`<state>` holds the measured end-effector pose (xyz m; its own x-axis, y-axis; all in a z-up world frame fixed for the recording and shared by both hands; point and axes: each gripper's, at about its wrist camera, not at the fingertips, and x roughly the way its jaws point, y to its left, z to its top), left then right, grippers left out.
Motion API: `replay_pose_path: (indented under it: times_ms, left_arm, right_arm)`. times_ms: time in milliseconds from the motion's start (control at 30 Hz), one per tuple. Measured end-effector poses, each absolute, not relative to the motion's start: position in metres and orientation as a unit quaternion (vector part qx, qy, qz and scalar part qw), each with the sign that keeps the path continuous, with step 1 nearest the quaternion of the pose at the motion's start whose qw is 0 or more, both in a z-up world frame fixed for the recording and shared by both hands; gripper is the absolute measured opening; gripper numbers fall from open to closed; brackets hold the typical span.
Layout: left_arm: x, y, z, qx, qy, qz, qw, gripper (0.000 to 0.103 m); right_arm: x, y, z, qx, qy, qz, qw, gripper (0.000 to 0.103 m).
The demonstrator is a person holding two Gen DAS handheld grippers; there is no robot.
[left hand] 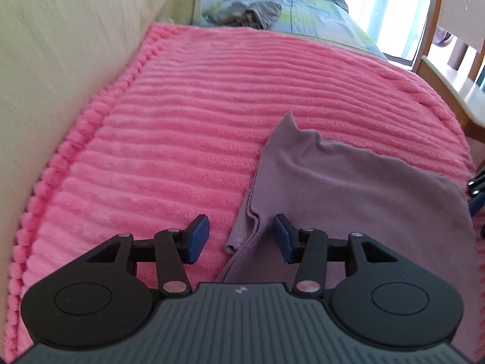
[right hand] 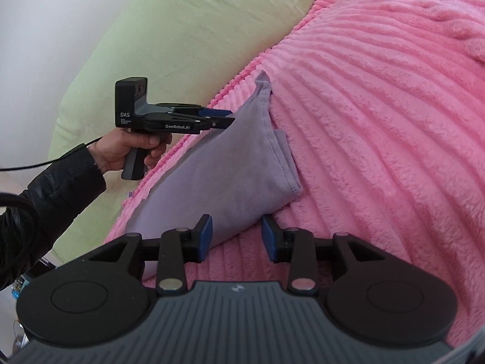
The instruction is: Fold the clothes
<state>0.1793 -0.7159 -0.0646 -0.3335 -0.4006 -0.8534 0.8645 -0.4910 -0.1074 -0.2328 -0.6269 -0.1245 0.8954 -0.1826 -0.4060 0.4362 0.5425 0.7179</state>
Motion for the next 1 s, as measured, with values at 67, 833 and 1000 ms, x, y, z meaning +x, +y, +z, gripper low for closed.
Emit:
replay_pose_path:
  times_ms: [67, 833, 1000]
  left_arm:
    - [0.181, -0.722, -0.065, 0.411, 0.3, -0.764, 0.397, 0.052]
    - [0.182, -0.68, -0.02, 0.308, 0.283, -0.77, 0.482, 0.006]
    - [0.199, -0.631, 0.067, 0.222, 0.224, -0.753, 0.578, 0.006]
  right_arm:
    - [-0.233, -0.625, -0.126, 0.442, 0.139, -0.177, 0.868, 0.034]
    - [-0.204, -0.654, -0.111, 0.487, 0.118, -0.195, 0.843, 0.003]
    - [-0.188, -0.691, -0.023, 0.348, 0.114, -0.187, 0.912, 0.003]
